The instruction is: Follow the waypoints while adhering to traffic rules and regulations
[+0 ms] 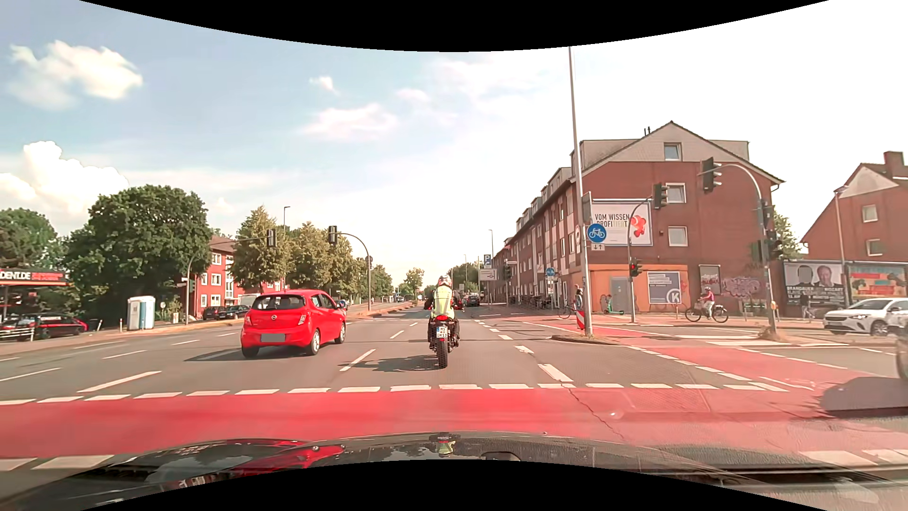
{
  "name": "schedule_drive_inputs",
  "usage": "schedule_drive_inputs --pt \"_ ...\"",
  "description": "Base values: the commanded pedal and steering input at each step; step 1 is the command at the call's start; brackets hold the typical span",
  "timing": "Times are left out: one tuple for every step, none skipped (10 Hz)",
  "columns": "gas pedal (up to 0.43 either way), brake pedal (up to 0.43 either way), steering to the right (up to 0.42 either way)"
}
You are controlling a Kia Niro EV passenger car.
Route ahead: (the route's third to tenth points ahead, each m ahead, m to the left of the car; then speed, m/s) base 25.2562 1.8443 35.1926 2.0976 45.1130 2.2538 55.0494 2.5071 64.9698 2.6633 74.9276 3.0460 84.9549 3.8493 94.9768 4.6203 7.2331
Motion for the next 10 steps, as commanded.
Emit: schedule_drive_inputs --pt "0.248 0.0 -0.014" --pt "0.228 0.0 -0.014" --pt "0.228 0.0 -0.014" --pt "0.228 0.0 -0.013" --pt "0.197 0.0 -0.013" --pt "0.098 0.0 -0.013" --pt "0.0 0.0 -0.013" --pt "0.0 0.0 -0.014" --pt "0.0 0.0 -0.013" --pt "0.0 0.0 -0.014"
